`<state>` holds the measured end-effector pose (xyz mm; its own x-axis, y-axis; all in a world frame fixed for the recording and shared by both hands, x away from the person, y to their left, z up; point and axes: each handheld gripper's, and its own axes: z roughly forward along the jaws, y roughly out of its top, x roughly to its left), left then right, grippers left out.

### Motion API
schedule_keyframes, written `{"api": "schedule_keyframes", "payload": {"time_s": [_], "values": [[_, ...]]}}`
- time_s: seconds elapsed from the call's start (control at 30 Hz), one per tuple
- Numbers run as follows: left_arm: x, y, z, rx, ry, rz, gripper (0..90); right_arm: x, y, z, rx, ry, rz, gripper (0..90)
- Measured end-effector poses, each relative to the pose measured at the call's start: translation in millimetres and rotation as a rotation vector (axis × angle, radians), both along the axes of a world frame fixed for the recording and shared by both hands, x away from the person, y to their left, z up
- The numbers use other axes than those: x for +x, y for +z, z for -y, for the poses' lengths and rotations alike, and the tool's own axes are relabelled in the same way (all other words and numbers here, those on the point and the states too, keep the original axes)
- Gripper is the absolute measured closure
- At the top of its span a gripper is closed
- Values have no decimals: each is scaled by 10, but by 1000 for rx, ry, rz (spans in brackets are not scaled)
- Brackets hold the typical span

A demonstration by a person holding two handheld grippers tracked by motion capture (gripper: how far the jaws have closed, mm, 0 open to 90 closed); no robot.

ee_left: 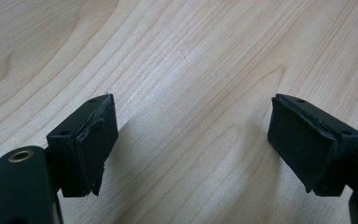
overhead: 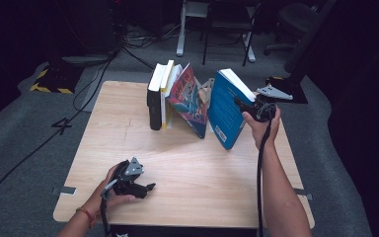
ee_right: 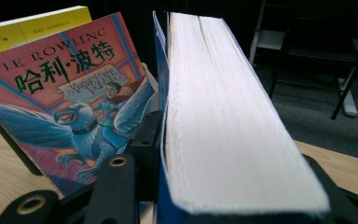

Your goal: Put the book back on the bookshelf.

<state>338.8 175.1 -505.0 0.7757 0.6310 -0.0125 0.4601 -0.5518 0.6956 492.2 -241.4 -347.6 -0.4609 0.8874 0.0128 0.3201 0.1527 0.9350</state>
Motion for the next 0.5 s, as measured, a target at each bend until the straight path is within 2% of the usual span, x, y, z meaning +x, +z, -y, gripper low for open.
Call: {"api": "schedule_keyframes", "payload": {"time_s": [0.13,0.33,0.5], "values": [[0,0,1,0,0,0,164,-40,-23,35,-14,-18,10,542],[0,1,3,1,0,-3,164,-73,-119,90,-1,-30,2,471],[0,1,4,1,0,-3,163,-94,-176,97,2,-3,4,473]]}}
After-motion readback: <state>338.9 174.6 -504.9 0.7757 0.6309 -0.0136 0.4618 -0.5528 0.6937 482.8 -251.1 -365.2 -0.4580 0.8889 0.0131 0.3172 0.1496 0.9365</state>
